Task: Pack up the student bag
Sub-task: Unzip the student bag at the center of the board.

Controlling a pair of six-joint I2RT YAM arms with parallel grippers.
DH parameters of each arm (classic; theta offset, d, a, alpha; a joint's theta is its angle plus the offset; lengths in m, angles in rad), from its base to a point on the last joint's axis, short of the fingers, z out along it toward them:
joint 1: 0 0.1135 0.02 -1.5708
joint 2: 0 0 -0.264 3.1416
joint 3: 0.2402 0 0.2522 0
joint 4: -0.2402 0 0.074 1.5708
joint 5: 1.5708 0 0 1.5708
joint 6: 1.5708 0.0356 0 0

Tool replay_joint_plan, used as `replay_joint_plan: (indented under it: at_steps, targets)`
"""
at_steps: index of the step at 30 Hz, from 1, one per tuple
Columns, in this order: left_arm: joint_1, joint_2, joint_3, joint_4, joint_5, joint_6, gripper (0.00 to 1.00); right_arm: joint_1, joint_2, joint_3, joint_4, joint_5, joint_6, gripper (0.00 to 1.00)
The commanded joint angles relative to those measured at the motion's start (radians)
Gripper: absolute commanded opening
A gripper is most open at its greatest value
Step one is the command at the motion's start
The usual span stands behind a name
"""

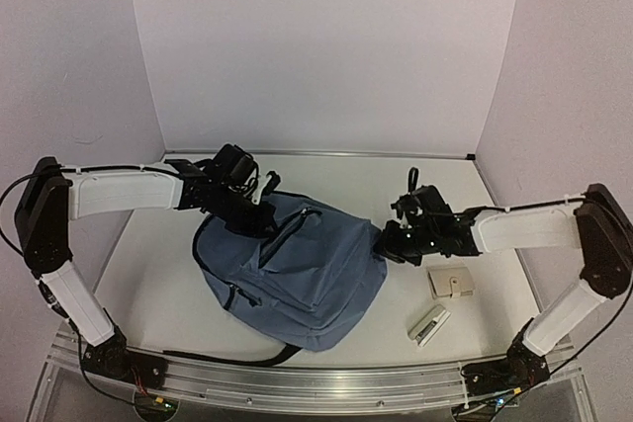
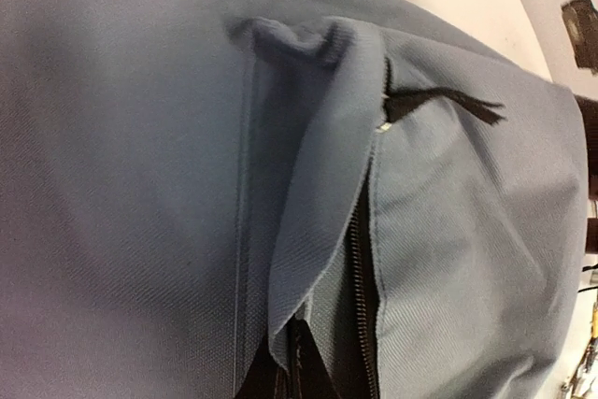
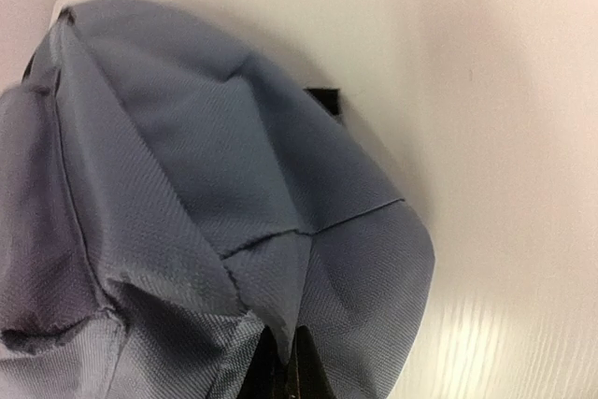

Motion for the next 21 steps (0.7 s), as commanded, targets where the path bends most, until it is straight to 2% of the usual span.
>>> replay_joint_plan:
  at_steps: [1,5,6,11,14,17,21]
  targets:
    - [-0.014,-0.035,-0.057,0.056,0.098,-0.138,0.00,-0.172,0.200,0.215,0.051,0.012,-0.210,0.00]
    - [-0.041,-0.032,-0.096,0.156,0.111,-0.208,0.00,-0.229,0.350,0.422,0.041,-0.001,-0.272,0.00]
    - [-0.042,-0.033,-0.104,0.173,0.097,-0.228,0.00,-0.230,0.367,0.471,0.025,0.008,-0.287,0.03]
    - [-0.042,-0.057,-0.174,0.262,-0.006,-0.344,0.00,-0.229,0.355,0.578,-0.078,0.048,-0.332,0.45]
    - [-0.042,-0.065,-0.211,0.315,-0.062,-0.405,0.00,-0.216,0.285,0.569,-0.122,0.095,-0.342,0.62]
    - [-0.041,-0.055,-0.233,0.350,-0.079,-0.442,0.00,-0.139,0.205,0.568,-0.192,0.220,-0.363,0.69]
    - [-0.037,-0.033,-0.247,0.372,-0.080,-0.460,0.00,0.019,0.149,0.587,-0.300,0.384,-0.348,0.72]
